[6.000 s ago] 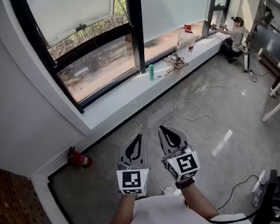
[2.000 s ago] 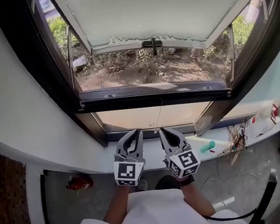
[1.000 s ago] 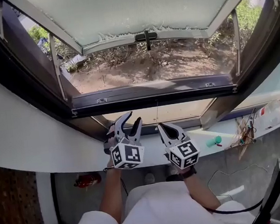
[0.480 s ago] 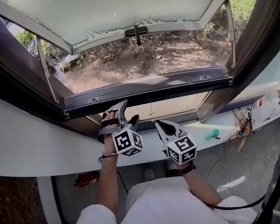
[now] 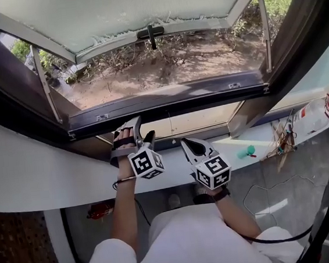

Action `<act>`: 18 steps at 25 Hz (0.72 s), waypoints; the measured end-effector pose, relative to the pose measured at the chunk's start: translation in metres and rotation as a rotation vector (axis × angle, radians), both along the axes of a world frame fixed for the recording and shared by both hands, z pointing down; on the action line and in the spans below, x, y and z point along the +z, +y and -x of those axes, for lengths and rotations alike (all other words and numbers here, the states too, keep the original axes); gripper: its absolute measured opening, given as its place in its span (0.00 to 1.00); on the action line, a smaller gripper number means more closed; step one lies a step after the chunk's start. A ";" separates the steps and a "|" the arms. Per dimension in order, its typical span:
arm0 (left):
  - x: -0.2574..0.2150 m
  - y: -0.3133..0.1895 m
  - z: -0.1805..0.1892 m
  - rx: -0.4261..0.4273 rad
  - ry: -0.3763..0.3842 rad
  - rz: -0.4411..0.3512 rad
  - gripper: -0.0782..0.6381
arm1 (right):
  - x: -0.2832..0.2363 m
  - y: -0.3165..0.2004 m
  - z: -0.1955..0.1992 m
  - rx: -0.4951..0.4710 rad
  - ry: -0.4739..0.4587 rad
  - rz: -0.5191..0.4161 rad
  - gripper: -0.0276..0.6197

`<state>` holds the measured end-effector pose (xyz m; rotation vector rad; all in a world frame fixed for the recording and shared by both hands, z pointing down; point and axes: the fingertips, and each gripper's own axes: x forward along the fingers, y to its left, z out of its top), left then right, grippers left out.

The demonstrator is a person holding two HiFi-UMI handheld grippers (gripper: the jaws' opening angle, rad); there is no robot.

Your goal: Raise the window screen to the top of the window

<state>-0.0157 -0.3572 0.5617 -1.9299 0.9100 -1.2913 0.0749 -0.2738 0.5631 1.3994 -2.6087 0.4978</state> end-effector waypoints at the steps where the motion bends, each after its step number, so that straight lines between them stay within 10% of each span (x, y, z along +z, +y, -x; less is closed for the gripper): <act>1: 0.000 0.000 0.000 -0.004 0.003 -0.008 0.58 | 0.001 0.000 -0.002 0.002 -0.001 0.002 0.03; 18: -0.010 -0.005 0.001 -0.031 -0.026 -0.137 0.47 | 0.044 0.016 -0.087 0.163 -0.060 0.104 0.03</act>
